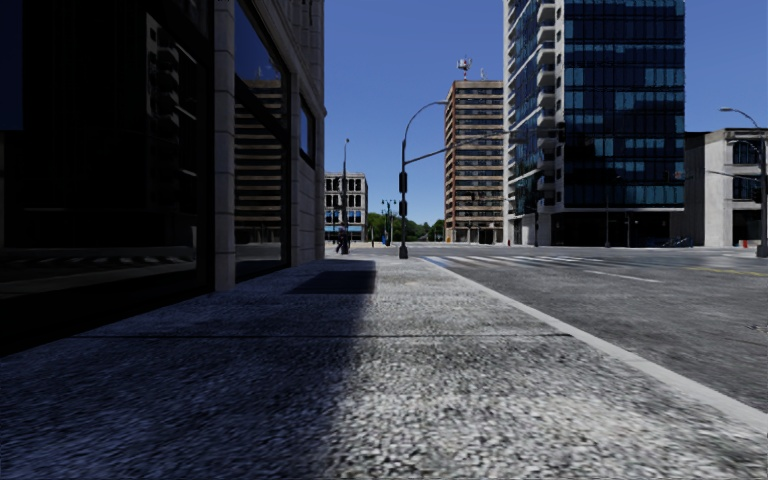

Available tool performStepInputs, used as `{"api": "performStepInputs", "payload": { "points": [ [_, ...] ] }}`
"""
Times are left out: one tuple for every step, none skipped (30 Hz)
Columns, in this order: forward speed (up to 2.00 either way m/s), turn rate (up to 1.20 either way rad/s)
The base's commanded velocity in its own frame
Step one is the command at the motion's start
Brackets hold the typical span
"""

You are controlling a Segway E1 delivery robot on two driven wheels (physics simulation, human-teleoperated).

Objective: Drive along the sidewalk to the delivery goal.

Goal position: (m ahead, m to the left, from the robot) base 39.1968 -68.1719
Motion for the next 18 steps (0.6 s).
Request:
{"api": "performStepInputs", "payload": {
  "points": [
    [2.0,0.0],
    [2.0,0.0],
    [2.0,0.0],
    [2.0,0.0],
    [2.0,0.0],
    [2.0,0.0],
    [2.0,0.0],
    [2.0,0.0],
    [2.0,0.0],
    [2.0,0.0],
    [2.0,0.0],
    [2.0,0.0],
    [2.0,0.0],
    [2.0,0.0],
    [2.0,0.0],
    [2.0,0.0],
    [2.0,0.0],
    [2.0,0.0]
  ]
}}
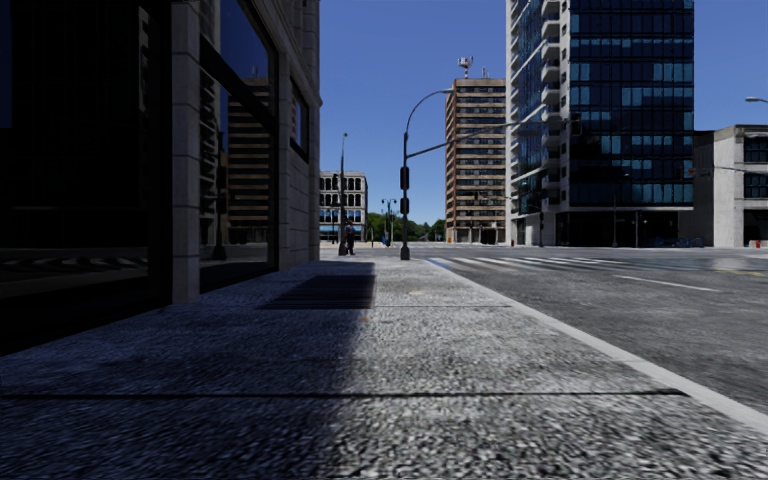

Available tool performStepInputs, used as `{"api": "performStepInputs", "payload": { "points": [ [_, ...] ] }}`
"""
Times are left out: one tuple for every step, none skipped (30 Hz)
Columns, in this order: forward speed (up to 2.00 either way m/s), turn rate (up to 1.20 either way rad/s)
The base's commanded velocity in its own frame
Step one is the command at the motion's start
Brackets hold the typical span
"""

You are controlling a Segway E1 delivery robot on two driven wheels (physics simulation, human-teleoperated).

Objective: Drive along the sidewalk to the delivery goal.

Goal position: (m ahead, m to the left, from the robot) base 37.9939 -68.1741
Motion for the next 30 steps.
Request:
{"api": "performStepInputs", "payload": {
  "points": [
    [2.0,0.0],
    [2.0,0.0],
    [2.0,0.0],
    [2.0,0.0],
    [2.0,0.0],
    [2.0,0.0],
    [2.0,0.0],
    [2.0,0.0],
    [2.0,0.0],
    [2.0,0.0],
    [2.0,0.0],
    [2.0,0.0],
    [2.0,0.0],
    [2.0,0.0],
    [2.0,0.0],
    [2.0,0.0],
    [2.0,0.0],
    [2.0,0.0],
    [2.0,0.0],
    [2.0,0.0],
    [2.0,0.0],
    [2.0,0.0],
    [2.0,0.0],
    [2.0,0.0],
    [2.0,0.0],
    [2.0,0.0],
    [2.0,0.0],
    [2.0,0.0],
    [2.0,0.0],
    [2.0,0.0]
  ]
}}
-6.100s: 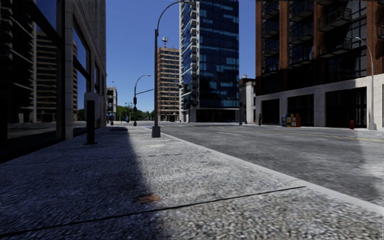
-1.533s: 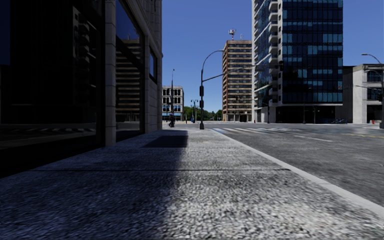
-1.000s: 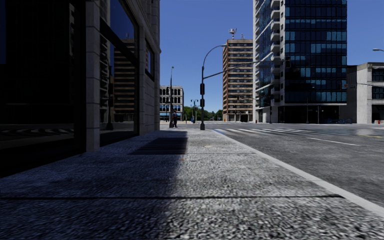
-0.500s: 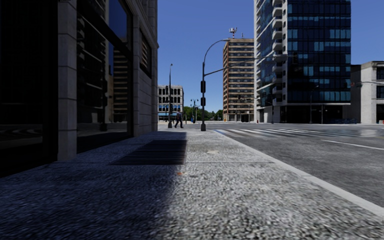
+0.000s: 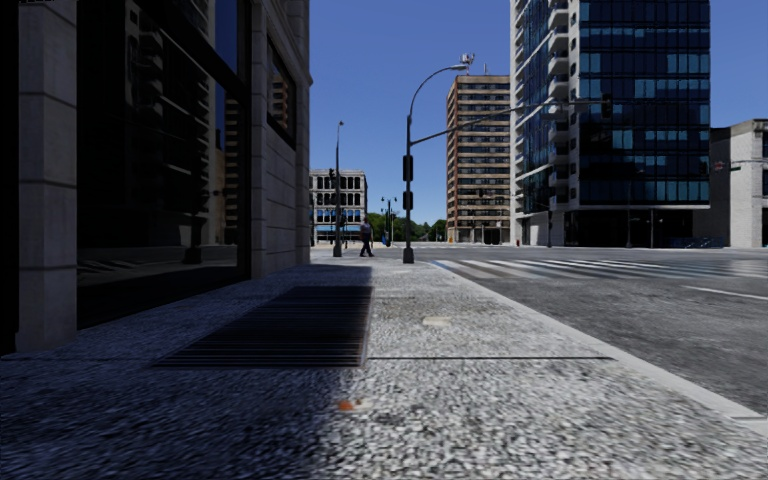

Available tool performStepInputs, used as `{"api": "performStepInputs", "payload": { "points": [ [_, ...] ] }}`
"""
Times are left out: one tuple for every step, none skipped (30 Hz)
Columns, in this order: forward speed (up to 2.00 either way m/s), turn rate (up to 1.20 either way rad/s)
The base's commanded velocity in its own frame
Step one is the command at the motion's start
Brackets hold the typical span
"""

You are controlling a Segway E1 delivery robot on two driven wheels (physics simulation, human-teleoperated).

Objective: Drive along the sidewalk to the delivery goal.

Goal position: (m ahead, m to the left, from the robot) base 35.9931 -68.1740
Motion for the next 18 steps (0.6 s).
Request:
{"api": "performStepInputs", "payload": {
  "points": [
    [2.0,0.0],
    [2.0,0.0],
    [2.0,0.0],
    [2.0,0.0],
    [2.0,0.0],
    [2.0,0.0],
    [2.0,0.0],
    [2.0,0.0],
    [2.0,0.0],
    [2.0,0.0],
    [2.0,0.0],
    [2.0,0.0],
    [2.0,0.0],
    [2.0,0.0],
    [2.0,0.0],
    [2.0,0.0],
    [2.0,0.0],
    [2.0,0.0]
  ]
}}
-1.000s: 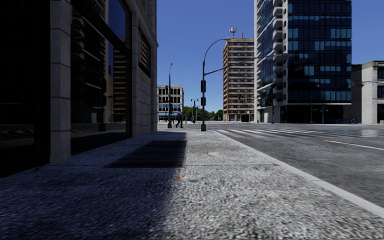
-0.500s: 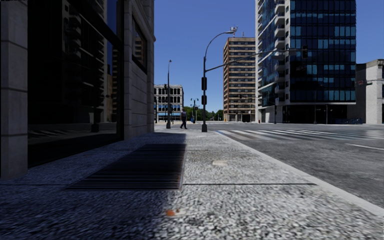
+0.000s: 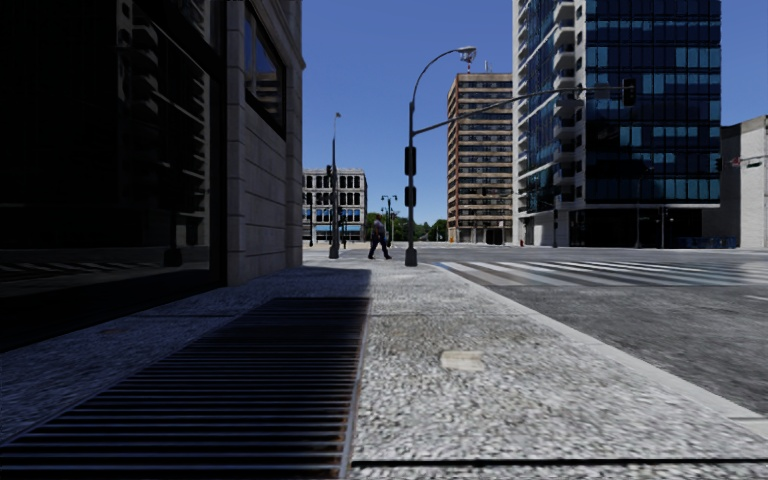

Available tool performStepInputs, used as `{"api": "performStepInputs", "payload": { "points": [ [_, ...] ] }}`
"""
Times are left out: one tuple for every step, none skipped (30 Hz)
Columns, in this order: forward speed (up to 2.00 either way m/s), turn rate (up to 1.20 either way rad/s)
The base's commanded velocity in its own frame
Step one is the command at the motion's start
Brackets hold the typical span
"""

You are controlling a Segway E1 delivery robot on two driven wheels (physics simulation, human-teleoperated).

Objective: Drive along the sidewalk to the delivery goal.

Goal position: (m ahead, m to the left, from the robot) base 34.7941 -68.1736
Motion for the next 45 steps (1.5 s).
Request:
{"api": "performStepInputs", "payload": {
  "points": [
    [2.0,0.0],
    [2.0,0.0],
    [2.0,0.0],
    [2.0,0.0],
    [2.0,0.0],
    [2.0,0.0],
    [2.0,0.0],
    [2.0,0.0],
    [2.0,0.0],
    [2.0,0.0],
    [2.0,0.0],
    [2.0,0.0],
    [2.0,0.0],
    [2.0,0.0],
    [2.0,0.0],
    [2.0,0.0],
    [2.0,0.0],
    [2.0,0.0],
    [2.0,0.0],
    [2.0,0.0],
    [2.0,0.0],
    [2.0,0.0],
    [2.0,0.0],
    [2.0,0.0],
    [2.0,0.0],
    [2.0,0.0],
    [2.0,0.0],
    [2.0,0.0],
    [2.0,0.0],
    [2.0,0.0],
    [2.0,0.0],
    [2.0,0.0],
    [2.0,0.0],
    [2.0,0.0],
    [2.0,0.0],
    [2.0,0.0],
    [2.0,0.0],
    [2.0,0.0],
    [2.0,0.0],
    [2.0,0.0],
    [2.0,0.0],
    [2.0,0.0],
    [2.0,0.0],
    [2.0,0.0],
    [2.0,0.0]
  ]
}}
